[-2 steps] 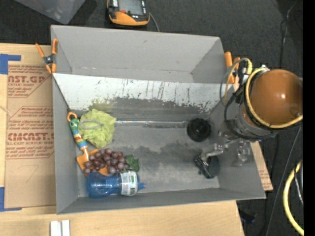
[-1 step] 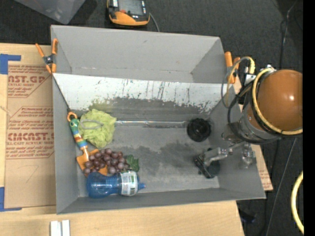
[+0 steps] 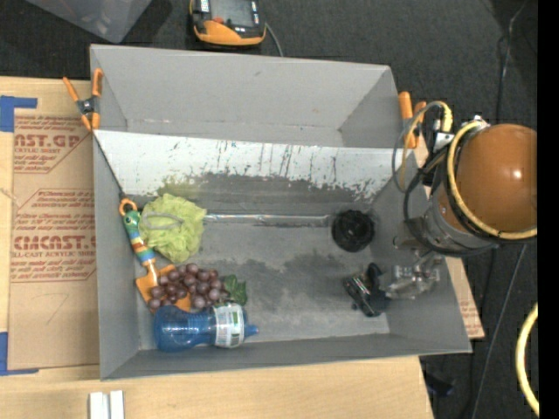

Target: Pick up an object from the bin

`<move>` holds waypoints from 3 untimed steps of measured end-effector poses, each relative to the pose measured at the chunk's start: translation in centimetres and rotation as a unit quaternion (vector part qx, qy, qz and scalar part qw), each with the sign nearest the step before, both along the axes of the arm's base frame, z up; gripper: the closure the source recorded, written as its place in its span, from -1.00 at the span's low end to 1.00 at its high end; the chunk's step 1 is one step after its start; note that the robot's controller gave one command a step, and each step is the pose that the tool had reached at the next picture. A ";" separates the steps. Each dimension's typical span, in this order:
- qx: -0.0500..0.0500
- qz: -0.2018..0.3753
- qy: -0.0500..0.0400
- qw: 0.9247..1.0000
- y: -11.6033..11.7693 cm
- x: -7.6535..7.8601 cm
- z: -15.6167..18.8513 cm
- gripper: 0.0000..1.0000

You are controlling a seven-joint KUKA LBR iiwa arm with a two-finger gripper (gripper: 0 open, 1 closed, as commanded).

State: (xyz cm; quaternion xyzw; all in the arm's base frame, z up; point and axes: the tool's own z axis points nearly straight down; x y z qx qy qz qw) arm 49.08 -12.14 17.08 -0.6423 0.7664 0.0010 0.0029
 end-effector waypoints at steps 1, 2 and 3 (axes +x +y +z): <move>0.000 0.000 0.000 1.000 0.0 0.0 0.0 1.00; 0.002 -0.179 0.001 0.984 -0.4 -0.7 -0.4 1.00; 0.003 -0.176 0.000 0.984 4.4 4.8 -1.9 1.00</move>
Offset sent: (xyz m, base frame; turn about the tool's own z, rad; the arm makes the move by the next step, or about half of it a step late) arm -0.0077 -0.0058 -0.0042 0.4017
